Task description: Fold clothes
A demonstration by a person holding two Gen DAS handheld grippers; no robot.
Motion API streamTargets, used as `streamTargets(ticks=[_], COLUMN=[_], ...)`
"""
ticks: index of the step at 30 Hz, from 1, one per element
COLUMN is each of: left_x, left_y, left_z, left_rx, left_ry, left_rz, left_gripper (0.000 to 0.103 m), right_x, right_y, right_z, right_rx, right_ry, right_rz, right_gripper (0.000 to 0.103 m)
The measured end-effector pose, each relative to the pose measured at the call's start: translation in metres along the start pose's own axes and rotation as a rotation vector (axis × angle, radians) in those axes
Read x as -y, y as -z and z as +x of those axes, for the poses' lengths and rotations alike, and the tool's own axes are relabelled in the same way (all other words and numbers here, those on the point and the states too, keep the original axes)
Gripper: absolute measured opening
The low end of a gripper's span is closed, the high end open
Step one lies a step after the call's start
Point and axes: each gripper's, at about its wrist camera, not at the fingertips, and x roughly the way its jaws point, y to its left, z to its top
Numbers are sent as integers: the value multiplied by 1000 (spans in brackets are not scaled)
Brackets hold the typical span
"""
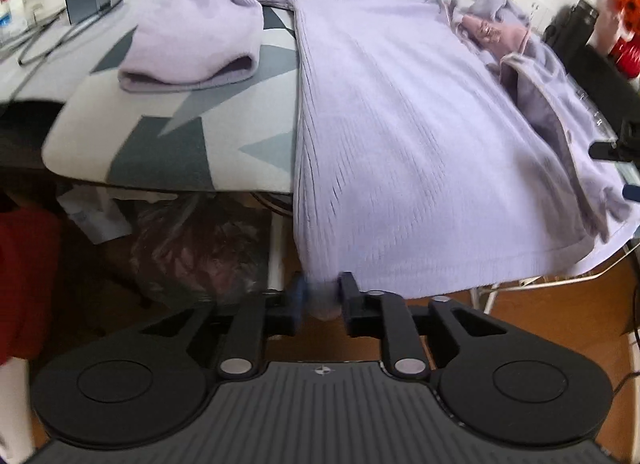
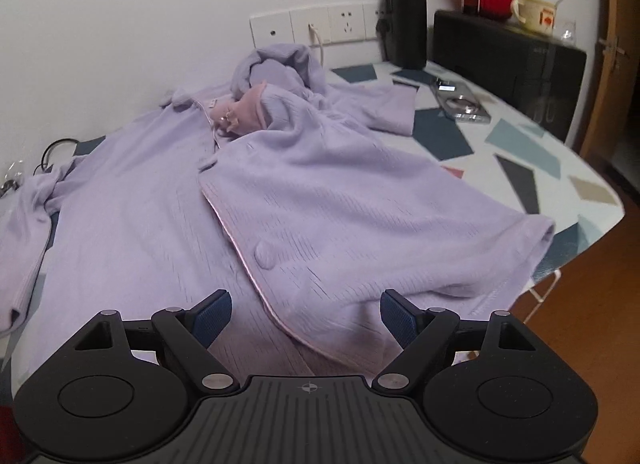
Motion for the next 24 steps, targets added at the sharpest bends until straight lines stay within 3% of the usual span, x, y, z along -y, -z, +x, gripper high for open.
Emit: streamTargets(ticks=[1, 6, 11, 16, 19, 24], left_x=[4, 27, 59, 104, 125, 135], left_y=[-5, -47, -117, -178, -195, -193], left_z=[-4, -31, -23, 3, 18, 38], left_rx=[-9, 73, 104, 137, 133, 101], left_ry=[-14, 32, 92, 72, 29, 26], left_rz=[11, 1, -43, -24, -22, -60], left_gripper=[46, 61, 61, 61, 62, 69], right_x=[1, 5, 30, 70, 96, 132], right_y=[-2, -20, -58, -93, -108, -130], right_z=[5, 19, 29, 45, 59, 68], right_rx=[-9, -51, -30, -8, -30, -27], right_ry=[-4, -38, -67, -57, -29, 2], right_rz=[8, 41, 85, 157, 211, 310], right_gripper=[79, 79, 79, 79, 79, 79])
